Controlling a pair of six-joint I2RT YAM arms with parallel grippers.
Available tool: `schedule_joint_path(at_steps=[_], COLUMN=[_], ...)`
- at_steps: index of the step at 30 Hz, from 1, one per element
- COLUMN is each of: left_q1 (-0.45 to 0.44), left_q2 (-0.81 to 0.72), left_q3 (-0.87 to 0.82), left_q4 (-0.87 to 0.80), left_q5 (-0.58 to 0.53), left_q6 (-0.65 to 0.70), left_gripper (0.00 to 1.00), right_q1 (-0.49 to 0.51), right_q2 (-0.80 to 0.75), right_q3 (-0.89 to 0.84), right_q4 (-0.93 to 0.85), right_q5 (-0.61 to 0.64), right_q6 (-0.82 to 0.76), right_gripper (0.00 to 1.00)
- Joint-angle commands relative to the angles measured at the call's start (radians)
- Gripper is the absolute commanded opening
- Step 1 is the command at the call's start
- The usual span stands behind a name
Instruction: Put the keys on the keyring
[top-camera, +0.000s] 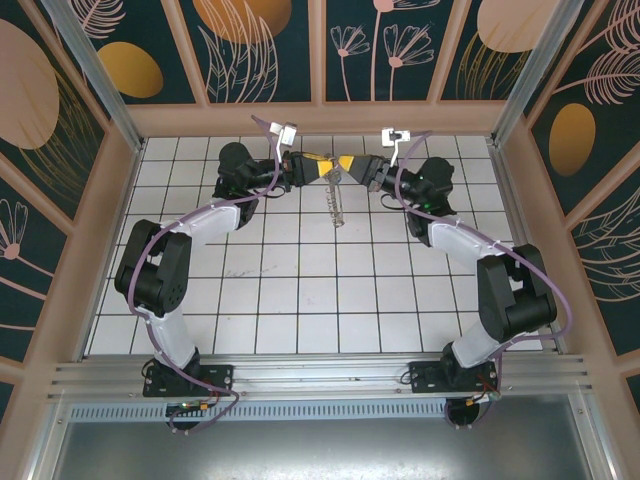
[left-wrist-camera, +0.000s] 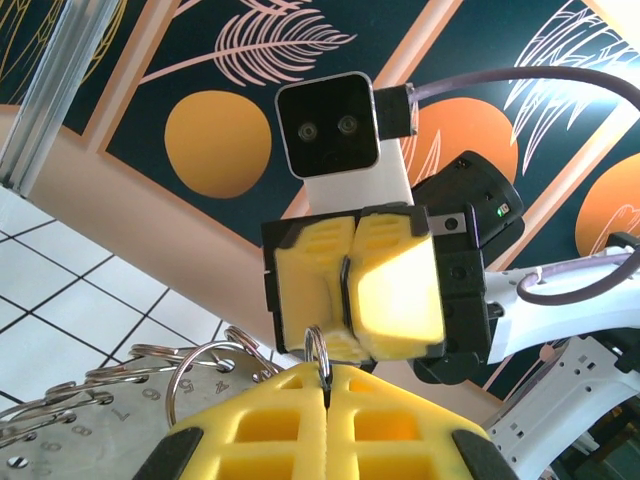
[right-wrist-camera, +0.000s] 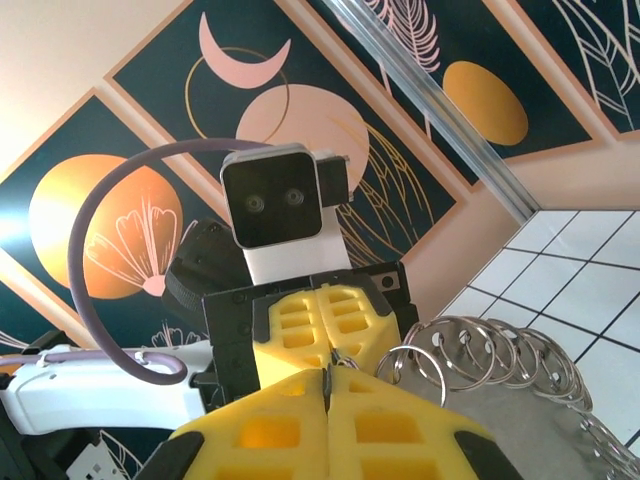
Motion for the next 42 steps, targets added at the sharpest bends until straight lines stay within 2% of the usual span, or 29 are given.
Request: schedule_joint_path(at_steps=[1, 3, 19, 25, 30, 34, 38, 42], left_q1=[-0.003, -0.003, -0.004, -0.004, -0.004, -0.005, -0.006, -0.006], left_q2=[-0.027, -0.027, -0.03, -0.033, -0.032, -0.029, -0.027, -0.027], left_q3=[-0.004, -0.004, 0.002, -0.001, -0.002, -0.004, -0.003, -0.002], left_q4=[0.062, 0.063, 0.064, 0.065, 0.065, 0.065, 0.065, 0.064], left_q5=[0.005, 0.006, 0.007, 0.007, 0.006, 0.004, 0.002, 0.002], left_q6=[0.0, 0.0, -0.004, -0.003, -0.003, -0.004, -0.004, -0.005], left_gripper=[0.0, 0.0, 0.0, 0.0, 0.0, 0.0, 0.0, 0.0], right_q1=[-0.01, -0.01, 0.013, 0.02, 0.023, 0.028, 0.036, 0.036], right_q2=[-0.046, -0.045, 0.025, 0.042, 0.045, 0.048, 0.05, 0.051], right_q3=[-0.014, -0.015, 0.013, 0.019, 0.029, 0.039, 0.046, 0.047], right_q4=[0.068, 0.066, 0.096, 0.107, 0.107, 0.104, 0.094, 0.084], right_q5=[-0.011, -0.012, -0.014, -0.015, -0.023, -0.034, -0.039, -0.043], right_q6=[0.01, 0.012, 0.036, 0.046, 0.048, 0.046, 0.041, 0.031], right_gripper=[0.24, 0.27, 0.34, 0.34, 0.25, 0.23, 0.14, 0.0])
